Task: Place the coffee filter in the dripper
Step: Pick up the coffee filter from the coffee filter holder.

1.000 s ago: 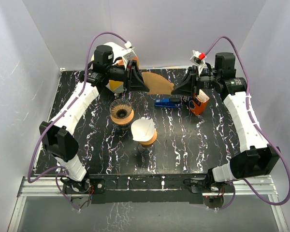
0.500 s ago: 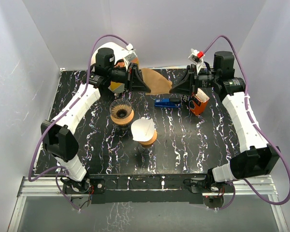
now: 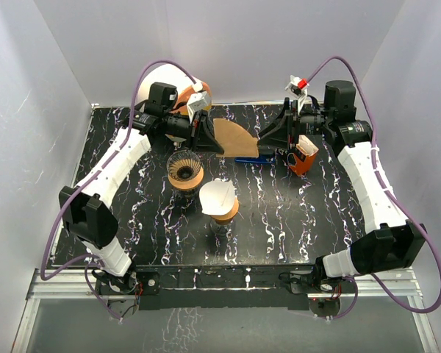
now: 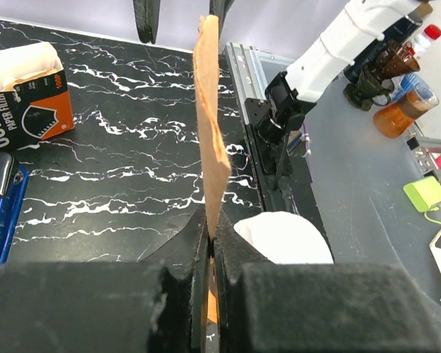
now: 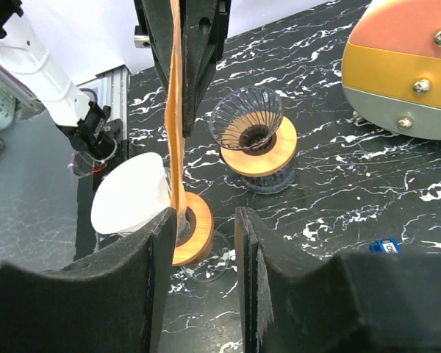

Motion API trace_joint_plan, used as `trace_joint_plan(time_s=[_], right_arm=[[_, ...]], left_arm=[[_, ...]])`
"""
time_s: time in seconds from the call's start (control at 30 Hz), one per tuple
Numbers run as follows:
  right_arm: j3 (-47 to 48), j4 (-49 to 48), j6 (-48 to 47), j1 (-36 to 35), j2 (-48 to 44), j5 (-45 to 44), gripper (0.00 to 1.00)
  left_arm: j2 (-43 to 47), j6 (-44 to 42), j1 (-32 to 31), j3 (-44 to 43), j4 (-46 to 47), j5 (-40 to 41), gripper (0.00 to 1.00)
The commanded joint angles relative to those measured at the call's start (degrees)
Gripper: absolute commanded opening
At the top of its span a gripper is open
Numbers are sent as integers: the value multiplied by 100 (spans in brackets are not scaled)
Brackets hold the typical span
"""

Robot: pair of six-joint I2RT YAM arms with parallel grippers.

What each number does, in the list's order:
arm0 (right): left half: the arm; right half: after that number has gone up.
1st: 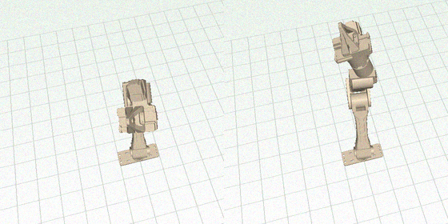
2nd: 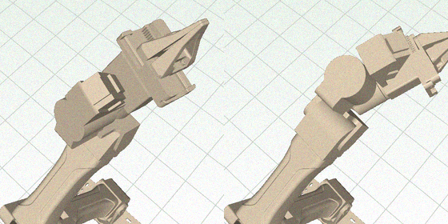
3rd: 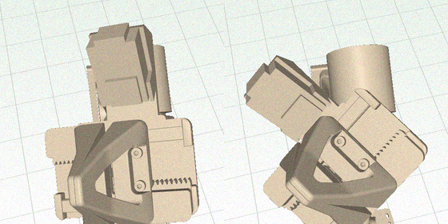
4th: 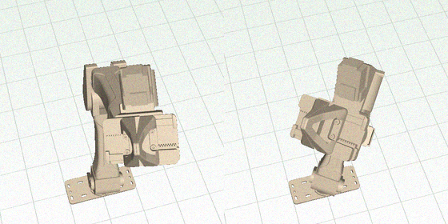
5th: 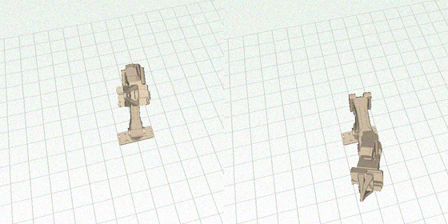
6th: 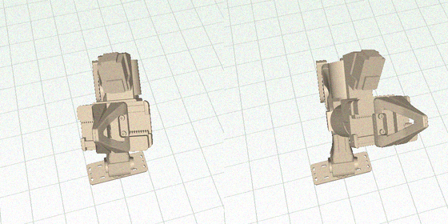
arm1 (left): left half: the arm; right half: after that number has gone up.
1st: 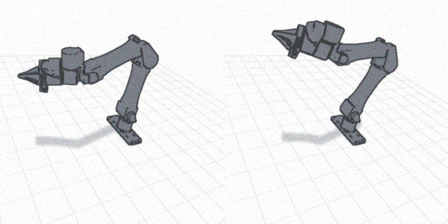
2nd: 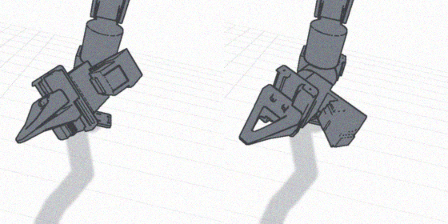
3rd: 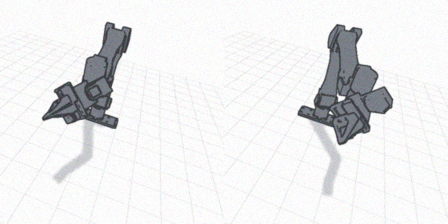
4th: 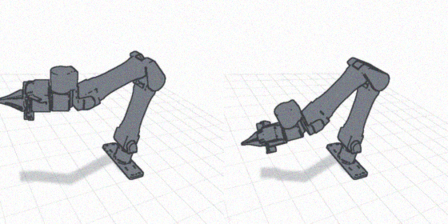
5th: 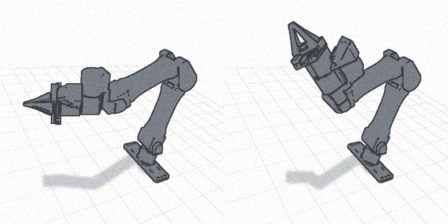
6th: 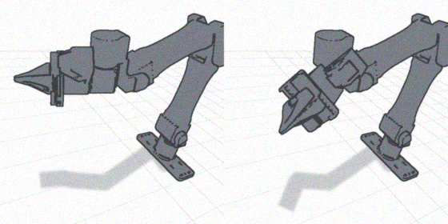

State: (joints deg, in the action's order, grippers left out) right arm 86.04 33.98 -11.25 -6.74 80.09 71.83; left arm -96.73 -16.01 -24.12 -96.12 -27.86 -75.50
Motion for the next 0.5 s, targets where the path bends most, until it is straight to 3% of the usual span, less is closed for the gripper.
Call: trace_joint_plan(time_s=[0.0, 0.17, 0.47], right_arm=[[106, -422, 240, 6, -151, 353, 34], [-100, -743, 538, -6, -182, 484, 30], [-324, -955, 649, -90, -265, 797, 31]], left_arm=[[442, -1155, -23, -256, -831, -110, 0], [410, -1140, -22, -285, -819, -146, 0], [381, -1088, -23, -259, -761, -79, 0]])
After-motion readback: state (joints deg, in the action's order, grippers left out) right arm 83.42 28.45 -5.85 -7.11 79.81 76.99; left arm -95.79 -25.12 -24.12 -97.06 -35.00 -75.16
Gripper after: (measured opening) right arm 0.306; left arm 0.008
